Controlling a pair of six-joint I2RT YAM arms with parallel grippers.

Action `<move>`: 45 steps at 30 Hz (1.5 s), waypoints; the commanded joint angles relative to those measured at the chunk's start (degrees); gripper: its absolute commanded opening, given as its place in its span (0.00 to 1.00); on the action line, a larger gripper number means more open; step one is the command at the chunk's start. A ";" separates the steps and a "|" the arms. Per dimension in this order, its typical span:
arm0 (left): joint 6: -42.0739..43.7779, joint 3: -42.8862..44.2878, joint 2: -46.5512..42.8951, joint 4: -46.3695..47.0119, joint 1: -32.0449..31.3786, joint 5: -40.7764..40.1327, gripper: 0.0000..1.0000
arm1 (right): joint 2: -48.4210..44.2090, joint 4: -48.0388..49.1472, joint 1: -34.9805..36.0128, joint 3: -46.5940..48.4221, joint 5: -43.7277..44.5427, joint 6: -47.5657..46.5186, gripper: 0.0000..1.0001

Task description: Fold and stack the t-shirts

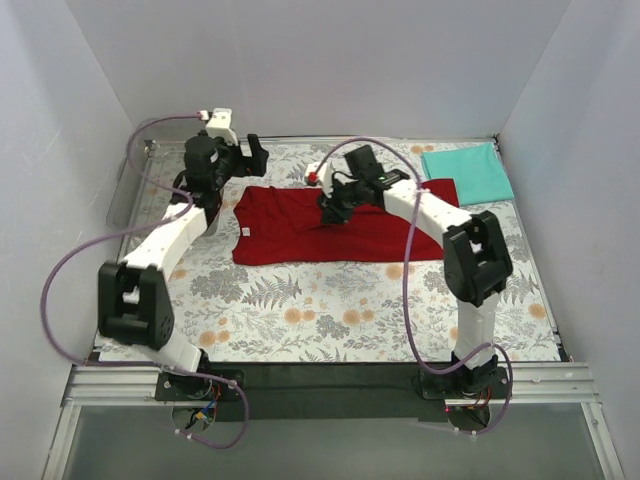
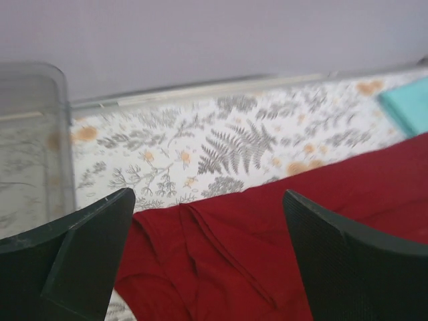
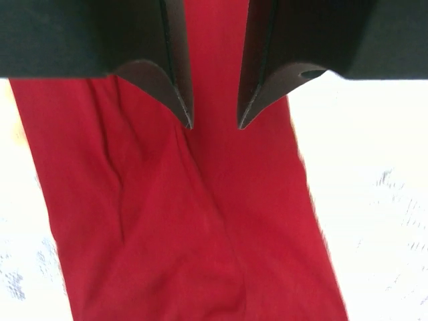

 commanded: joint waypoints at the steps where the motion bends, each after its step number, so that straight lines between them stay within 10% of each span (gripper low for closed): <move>1: -5.60 -6.74 -16.34 -1.91 0.04 -4.48 0.86 | 6.63 3.31 4.86 7.12 9.03 5.56 0.34; 16: -16.08 -38.59 -61.10 -20.63 1.54 -0.53 0.87 | 20.01 4.28 13.75 18.49 25.83 3.45 0.36; 45: -17.13 -40.00 -64.54 -23.45 1.54 0.35 0.87 | 17.03 6.13 9.71 22.27 26.00 11.70 0.01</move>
